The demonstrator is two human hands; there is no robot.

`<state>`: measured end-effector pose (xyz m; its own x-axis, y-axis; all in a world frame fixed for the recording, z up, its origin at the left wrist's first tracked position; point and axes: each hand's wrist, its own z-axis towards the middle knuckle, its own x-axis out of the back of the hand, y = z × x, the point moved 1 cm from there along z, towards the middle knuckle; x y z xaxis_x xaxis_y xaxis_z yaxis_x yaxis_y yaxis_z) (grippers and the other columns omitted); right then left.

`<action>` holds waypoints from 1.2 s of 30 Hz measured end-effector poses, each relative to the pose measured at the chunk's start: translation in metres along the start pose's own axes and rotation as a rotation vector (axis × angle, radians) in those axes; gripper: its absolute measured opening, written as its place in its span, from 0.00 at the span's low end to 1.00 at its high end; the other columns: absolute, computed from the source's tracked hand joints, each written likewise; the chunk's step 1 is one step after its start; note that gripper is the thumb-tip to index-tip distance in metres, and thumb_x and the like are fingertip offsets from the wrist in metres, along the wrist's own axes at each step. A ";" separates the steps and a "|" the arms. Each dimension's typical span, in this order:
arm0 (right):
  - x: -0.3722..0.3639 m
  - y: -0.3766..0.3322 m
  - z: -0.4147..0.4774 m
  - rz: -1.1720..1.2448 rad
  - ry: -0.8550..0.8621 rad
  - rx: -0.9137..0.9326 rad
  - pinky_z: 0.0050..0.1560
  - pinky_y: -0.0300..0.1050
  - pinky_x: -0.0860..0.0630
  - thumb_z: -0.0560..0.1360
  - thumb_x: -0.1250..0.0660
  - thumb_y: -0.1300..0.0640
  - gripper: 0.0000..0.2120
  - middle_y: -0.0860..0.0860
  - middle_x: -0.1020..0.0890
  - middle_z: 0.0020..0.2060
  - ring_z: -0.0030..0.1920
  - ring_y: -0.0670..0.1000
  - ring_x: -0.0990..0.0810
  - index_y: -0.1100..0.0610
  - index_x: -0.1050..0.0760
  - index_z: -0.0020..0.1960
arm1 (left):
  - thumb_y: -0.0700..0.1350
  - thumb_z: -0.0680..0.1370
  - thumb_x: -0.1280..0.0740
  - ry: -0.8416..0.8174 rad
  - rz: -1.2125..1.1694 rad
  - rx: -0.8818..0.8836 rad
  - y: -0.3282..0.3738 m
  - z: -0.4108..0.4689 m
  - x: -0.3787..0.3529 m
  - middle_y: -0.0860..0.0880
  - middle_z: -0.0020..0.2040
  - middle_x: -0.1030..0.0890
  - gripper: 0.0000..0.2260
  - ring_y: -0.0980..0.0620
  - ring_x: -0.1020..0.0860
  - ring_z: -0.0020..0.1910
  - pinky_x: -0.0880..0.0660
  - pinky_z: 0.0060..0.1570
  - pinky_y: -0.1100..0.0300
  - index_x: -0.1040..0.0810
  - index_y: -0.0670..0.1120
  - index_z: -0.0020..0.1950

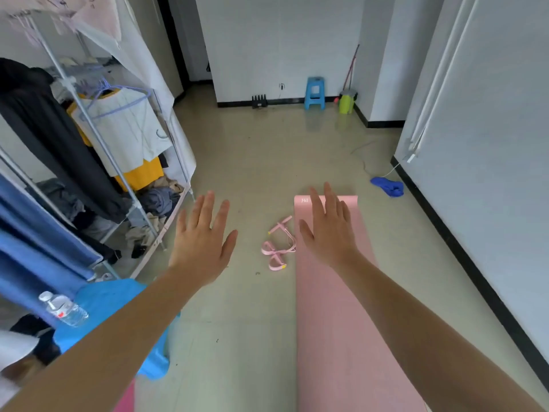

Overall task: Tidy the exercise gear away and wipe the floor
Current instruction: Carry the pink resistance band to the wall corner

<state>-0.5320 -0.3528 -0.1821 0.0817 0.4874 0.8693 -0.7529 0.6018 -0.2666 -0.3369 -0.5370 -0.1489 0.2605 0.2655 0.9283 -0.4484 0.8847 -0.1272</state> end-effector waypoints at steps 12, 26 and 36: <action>-0.181 -0.039 0.244 -0.142 -0.168 -0.089 0.71 0.61 0.37 0.79 0.38 0.48 0.33 0.65 0.40 0.75 0.73 0.65 0.36 0.60 0.42 0.78 | 0.57 0.80 0.49 -0.080 -0.105 -0.078 -0.178 0.233 -0.171 0.35 0.76 0.40 0.29 0.35 0.39 0.75 0.36 0.68 0.35 0.39 0.42 0.77; -0.269 0.088 0.378 -0.233 -0.168 -0.692 0.76 0.56 0.44 0.82 0.45 0.44 0.32 0.59 0.46 0.79 0.77 0.59 0.43 0.55 0.50 0.80 | 0.53 0.79 0.37 -0.270 -0.152 -0.558 -0.129 0.554 -0.347 0.35 0.77 0.40 0.28 0.36 0.37 0.74 0.34 0.65 0.37 0.35 0.42 0.75; -0.357 0.196 0.508 -0.124 -0.291 -1.017 0.72 0.55 0.39 0.82 0.46 0.43 0.31 0.57 0.43 0.78 0.76 0.58 0.41 0.54 0.51 0.80 | 0.54 0.82 0.46 -0.347 -0.102 -0.766 -0.083 0.754 -0.456 0.40 0.80 0.52 0.28 0.41 0.49 0.79 0.45 0.73 0.42 0.48 0.46 0.80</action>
<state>-1.0403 -0.7304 -0.3334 -0.1401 0.2975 0.9444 0.1609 0.9480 -0.2747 -1.0627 -1.0200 -0.2978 -0.0649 0.1481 0.9868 0.2994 0.9463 -0.1223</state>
